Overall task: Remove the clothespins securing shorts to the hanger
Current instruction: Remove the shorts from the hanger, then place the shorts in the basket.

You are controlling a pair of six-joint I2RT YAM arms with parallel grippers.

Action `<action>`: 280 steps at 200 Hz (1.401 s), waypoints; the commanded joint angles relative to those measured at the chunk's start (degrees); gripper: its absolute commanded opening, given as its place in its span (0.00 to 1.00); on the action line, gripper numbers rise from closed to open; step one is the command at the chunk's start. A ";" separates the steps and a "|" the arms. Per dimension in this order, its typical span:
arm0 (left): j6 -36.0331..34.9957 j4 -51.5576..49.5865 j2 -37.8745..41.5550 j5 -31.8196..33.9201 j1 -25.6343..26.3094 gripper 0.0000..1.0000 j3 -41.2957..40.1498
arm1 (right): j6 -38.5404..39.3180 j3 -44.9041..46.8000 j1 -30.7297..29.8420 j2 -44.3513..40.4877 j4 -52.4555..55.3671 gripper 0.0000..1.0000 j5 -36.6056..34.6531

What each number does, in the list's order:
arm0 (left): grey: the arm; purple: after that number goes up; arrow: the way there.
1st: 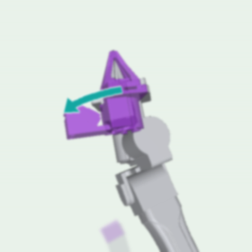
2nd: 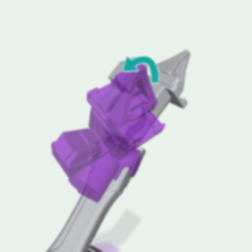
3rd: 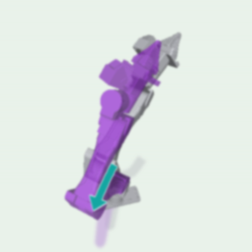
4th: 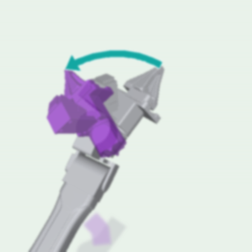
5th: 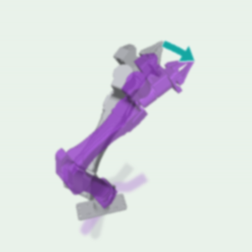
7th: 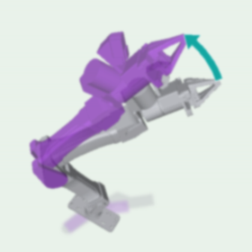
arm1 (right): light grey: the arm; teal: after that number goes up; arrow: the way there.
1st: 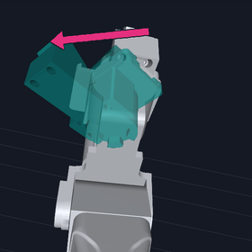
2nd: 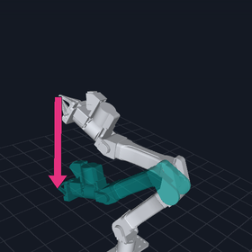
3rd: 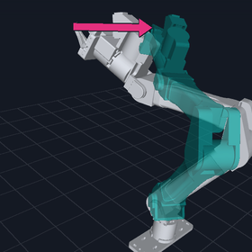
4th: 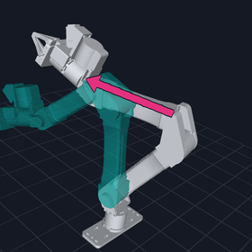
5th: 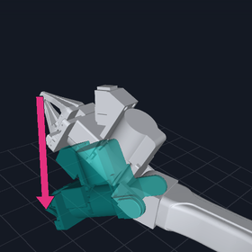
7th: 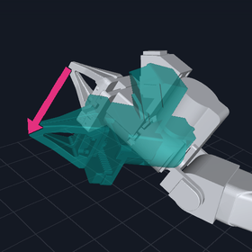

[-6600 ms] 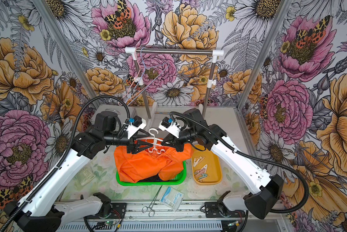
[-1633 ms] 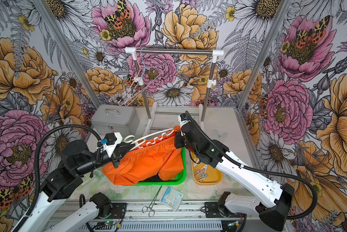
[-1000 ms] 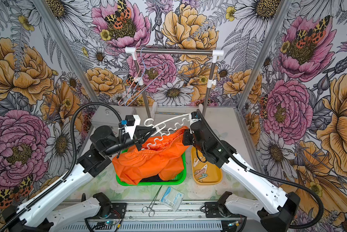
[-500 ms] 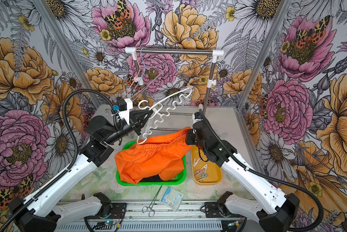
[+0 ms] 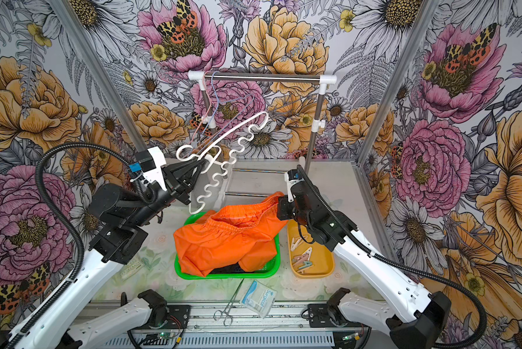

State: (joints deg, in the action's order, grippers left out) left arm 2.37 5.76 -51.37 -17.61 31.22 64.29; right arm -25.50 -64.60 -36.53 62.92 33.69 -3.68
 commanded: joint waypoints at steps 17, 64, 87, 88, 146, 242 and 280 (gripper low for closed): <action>-2.67 -9.56 7.16 10.59 -0.72 0.00 -2.32 | 4.56 -4.40 -5.47 3.41 -2.66 0.00 7.50; -3.00 -19.97 14.33 16.31 -3.22 0.00 -3.30 | 6.59 -6.48 -12.80 7.07 -2.75 0.00 9.34; -2.55 -27.17 15.15 17.94 -3.69 0.00 -1.01 | 7.13 -6.49 -15.65 9.83 -2.91 0.00 8.73; -2.55 -27.45 15.16 17.86 -3.70 0.00 -0.88 | 7.13 -6.50 -15.75 9.93 -2.96 0.00 8.71; -2.01 -34.12 16.04 19.23 -3.69 0.00 0.48 | 5.32 -6.00 -19.02 16.78 -7.00 0.00 11.21; -1.67 -37.00 10.85 17.03 -3.63 0.00 4.04 | 0.10 3.47 -18.40 26.88 -14.46 0.09 10.58; -1.73 -37.05 8.69 16.93 -3.54 0.00 4.81 | -4.05 9.64 -14.41 31.92 -20.68 0.07 12.02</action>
State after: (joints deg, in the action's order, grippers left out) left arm 0.08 -31.09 -41.82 0.01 27.92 67.66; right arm -25.96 -59.64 -53.76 90.30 13.98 7.64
